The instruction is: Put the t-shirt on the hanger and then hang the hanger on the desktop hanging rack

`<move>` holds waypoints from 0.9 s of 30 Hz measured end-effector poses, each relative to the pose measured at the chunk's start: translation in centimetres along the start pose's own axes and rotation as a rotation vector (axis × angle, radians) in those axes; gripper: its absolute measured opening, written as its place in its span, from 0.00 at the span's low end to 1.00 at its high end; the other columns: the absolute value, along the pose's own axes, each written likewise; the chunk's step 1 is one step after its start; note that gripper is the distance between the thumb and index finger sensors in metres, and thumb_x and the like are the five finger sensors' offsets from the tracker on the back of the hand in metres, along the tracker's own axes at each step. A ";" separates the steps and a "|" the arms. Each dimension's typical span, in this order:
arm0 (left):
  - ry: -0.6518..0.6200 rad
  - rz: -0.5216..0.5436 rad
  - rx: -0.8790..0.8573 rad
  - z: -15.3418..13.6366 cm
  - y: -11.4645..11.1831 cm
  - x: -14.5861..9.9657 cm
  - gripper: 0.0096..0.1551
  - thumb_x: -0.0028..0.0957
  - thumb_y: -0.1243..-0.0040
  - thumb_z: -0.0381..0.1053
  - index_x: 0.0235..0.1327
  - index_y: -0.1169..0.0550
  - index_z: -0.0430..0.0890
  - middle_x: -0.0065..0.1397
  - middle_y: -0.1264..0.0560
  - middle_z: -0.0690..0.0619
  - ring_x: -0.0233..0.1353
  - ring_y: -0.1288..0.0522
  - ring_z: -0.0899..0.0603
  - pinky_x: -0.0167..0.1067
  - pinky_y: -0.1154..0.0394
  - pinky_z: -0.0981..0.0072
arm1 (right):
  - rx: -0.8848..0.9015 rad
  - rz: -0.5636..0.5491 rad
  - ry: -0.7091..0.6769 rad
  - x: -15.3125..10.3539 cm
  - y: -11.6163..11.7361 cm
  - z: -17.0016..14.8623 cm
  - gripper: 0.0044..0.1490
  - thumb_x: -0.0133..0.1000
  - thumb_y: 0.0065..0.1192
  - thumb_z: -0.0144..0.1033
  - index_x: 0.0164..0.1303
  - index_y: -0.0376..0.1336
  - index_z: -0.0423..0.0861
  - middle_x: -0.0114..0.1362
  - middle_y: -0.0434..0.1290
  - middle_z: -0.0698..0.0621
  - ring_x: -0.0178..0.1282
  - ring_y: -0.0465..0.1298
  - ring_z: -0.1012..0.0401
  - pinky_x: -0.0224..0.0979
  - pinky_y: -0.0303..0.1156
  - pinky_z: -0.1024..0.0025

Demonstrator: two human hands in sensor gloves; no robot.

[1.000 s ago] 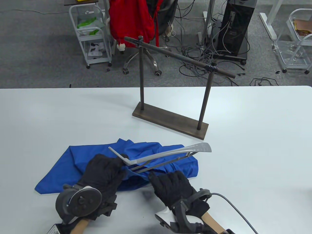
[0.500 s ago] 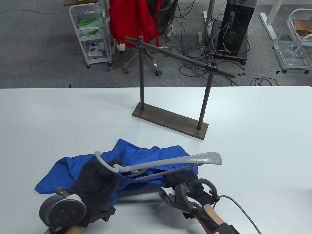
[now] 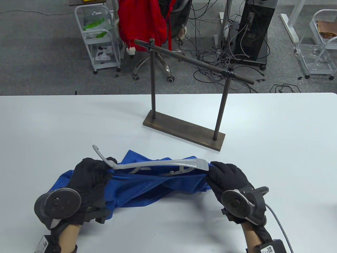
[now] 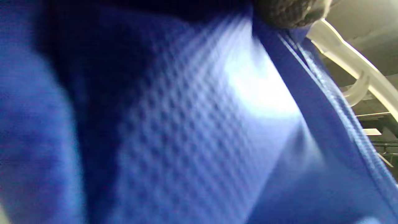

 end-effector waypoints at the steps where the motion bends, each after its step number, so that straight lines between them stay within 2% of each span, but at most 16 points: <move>1: 0.011 -0.011 -0.008 -0.3 -0.2 0.1 0.29 0.45 0.46 0.64 0.64 0.26 0.78 0.61 0.21 0.71 0.63 0.22 0.55 0.81 0.31 0.49 | -0.007 -0.009 0.000 0.0 -0.2 -0.1 0.22 0.53 0.57 0.53 0.58 0.66 0.67 0.69 0.76 0.58 0.65 0.80 0.58 0.74 0.75 0.50; 6: 0.011 -0.040 0.078 -0.6 -0.9 0.3 0.29 0.45 0.46 0.64 0.64 0.25 0.78 0.60 0.20 0.70 0.62 0.21 0.55 0.80 0.31 0.49 | -0.063 -0.041 -0.012 0.0 -0.8 -0.1 0.22 0.53 0.57 0.53 0.58 0.67 0.67 0.71 0.75 0.57 0.67 0.80 0.57 0.75 0.75 0.49; 13: -0.046 0.016 0.292 0.8 -1.5 -0.1 0.30 0.45 0.46 0.64 0.65 0.26 0.77 0.60 0.20 0.69 0.61 0.21 0.54 0.80 0.31 0.48 | -0.129 -0.052 -0.061 -0.5 -0.5 1.2 0.23 0.52 0.58 0.52 0.58 0.67 0.65 0.75 0.73 0.59 0.73 0.77 0.58 0.77 0.74 0.50; 17: -0.055 -0.033 0.290 0.9 -2.8 -0.3 0.30 0.46 0.47 0.64 0.65 0.27 0.78 0.61 0.21 0.70 0.62 0.22 0.55 0.80 0.31 0.49 | -0.122 -0.079 -0.100 -1.1 -0.1 2.7 0.24 0.52 0.59 0.51 0.60 0.67 0.65 0.75 0.72 0.60 0.75 0.77 0.58 0.78 0.73 0.50; 19: -0.055 -0.046 0.285 1.0 -3.2 -0.4 0.30 0.46 0.47 0.65 0.65 0.27 0.78 0.61 0.21 0.70 0.63 0.22 0.55 0.81 0.31 0.49 | -0.099 -0.030 -0.121 -1.1 0.2 3.1 0.29 0.52 0.60 0.51 0.66 0.64 0.66 0.75 0.74 0.60 0.74 0.78 0.58 0.78 0.74 0.49; 21: -0.053 -0.058 0.276 1.0 -3.5 -0.4 0.30 0.46 0.47 0.65 0.66 0.27 0.78 0.61 0.21 0.70 0.63 0.22 0.55 0.80 0.32 0.49 | -0.035 0.046 -0.107 -0.9 0.5 3.0 0.36 0.53 0.59 0.50 0.74 0.55 0.69 0.77 0.72 0.58 0.75 0.78 0.57 0.79 0.73 0.47; 24: -0.059 -0.066 0.285 1.1 -3.7 -0.5 0.30 0.46 0.47 0.65 0.65 0.27 0.78 0.61 0.21 0.70 0.63 0.22 0.55 0.80 0.31 0.49 | 0.042 0.022 -0.059 -0.8 0.2 2.0 0.40 0.54 0.57 0.50 0.78 0.49 0.67 0.79 0.70 0.57 0.76 0.76 0.56 0.79 0.71 0.46; 25: -0.060 -0.067 0.285 1.1 -3.7 -0.5 0.30 0.46 0.47 0.65 0.65 0.27 0.78 0.61 0.21 0.70 0.63 0.22 0.55 0.80 0.31 0.49 | 0.041 0.014 -0.046 -0.7 0.1 1.6 0.41 0.54 0.57 0.50 0.79 0.49 0.65 0.79 0.70 0.57 0.76 0.76 0.56 0.79 0.71 0.46; 27: -0.063 -0.067 0.279 1.2 -3.7 -0.5 0.30 0.46 0.46 0.65 0.65 0.27 0.78 0.61 0.21 0.70 0.62 0.22 0.55 0.80 0.31 0.49 | -0.007 0.039 -0.001 -0.5 0.2 0.8 0.37 0.54 0.57 0.50 0.77 0.56 0.61 0.79 0.70 0.56 0.76 0.76 0.55 0.79 0.71 0.46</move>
Point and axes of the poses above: the tracker on the back of each hand, its own z axis roughly to the thumb side, its own x axis roughly from the wrist to the fingertips, y = z × x, the point moved 2 cm from there along x, roughly from the wrist to the fingertips
